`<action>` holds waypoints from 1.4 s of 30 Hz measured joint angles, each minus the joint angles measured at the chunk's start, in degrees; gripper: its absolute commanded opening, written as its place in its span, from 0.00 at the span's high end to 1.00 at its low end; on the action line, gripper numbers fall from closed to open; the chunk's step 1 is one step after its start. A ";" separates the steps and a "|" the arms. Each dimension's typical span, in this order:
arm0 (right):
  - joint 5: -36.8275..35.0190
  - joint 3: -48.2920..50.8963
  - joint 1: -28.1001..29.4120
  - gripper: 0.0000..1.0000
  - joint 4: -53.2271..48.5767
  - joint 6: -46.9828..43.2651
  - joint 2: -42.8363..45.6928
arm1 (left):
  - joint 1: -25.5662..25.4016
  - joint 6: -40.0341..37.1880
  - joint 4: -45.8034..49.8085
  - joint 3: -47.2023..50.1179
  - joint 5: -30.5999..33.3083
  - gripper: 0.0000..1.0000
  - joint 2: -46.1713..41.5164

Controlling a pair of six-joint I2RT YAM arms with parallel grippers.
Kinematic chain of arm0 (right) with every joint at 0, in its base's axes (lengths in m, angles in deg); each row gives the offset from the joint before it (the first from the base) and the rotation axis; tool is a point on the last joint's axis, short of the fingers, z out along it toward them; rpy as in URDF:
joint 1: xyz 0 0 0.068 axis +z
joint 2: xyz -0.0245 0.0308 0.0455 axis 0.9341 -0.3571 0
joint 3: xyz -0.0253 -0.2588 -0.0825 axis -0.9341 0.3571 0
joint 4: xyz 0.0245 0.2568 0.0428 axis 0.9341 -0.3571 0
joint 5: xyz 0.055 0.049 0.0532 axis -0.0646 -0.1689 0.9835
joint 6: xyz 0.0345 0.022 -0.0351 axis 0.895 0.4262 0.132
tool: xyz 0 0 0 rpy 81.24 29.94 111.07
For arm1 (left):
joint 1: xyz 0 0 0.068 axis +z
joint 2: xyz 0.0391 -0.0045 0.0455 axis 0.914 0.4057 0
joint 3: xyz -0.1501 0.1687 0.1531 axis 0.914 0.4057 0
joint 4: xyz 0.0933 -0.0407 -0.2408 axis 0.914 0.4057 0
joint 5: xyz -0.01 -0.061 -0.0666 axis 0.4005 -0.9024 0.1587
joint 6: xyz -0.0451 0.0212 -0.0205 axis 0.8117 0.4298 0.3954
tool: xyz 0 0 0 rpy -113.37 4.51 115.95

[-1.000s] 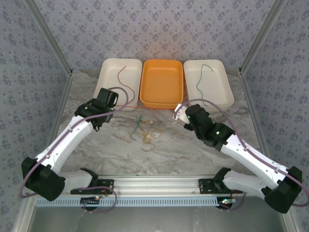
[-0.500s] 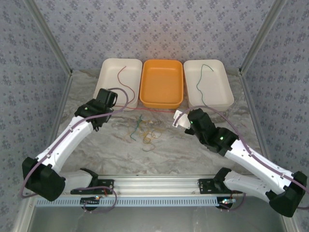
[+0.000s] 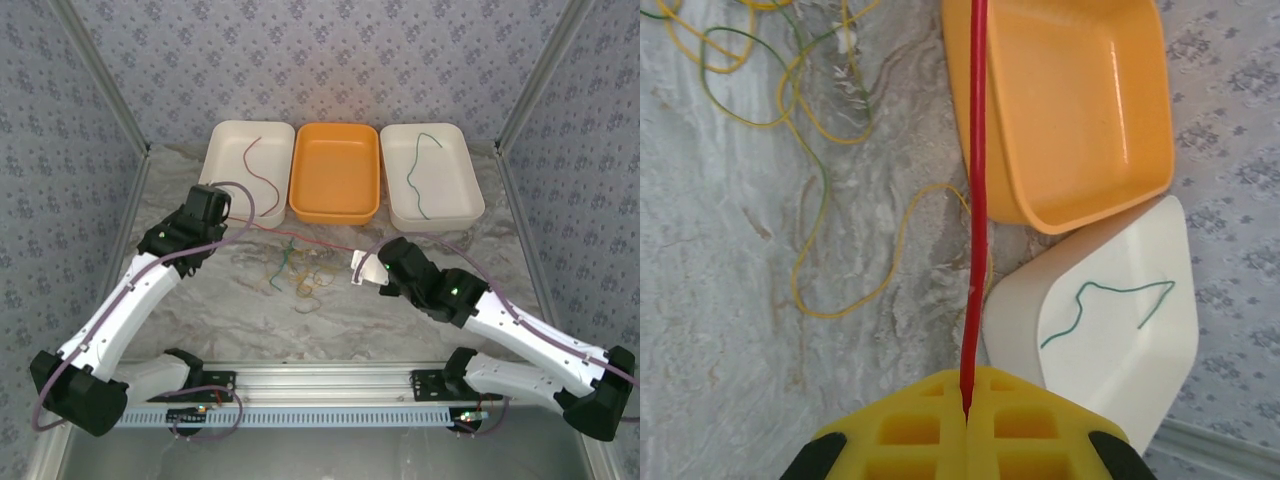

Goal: Untangle the cables

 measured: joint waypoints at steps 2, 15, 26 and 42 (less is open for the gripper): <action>1.55 -0.02 -0.02 1.00 -0.59 1.01 0.09 | 0.31 0.83 0.00 -0.22 -1.29 0.93 0.00; 10.43 -22.27 -3.76 1.00 -7.63 29.57 -22.16 | 2.08 19.85 -0.50 -3.80 -18.99 0.28 1.88; 14.95 -28.09 -5.18 1.00 -3.93 56.46 -29.40 | -0.31 54.55 -6.40 6.16 -26.27 0.30 -17.05; 21.03 -28.04 -1.55 1.00 10.23 74.73 -32.17 | -12.20 90.23 -31.15 22.12 -21.38 0.08 -13.42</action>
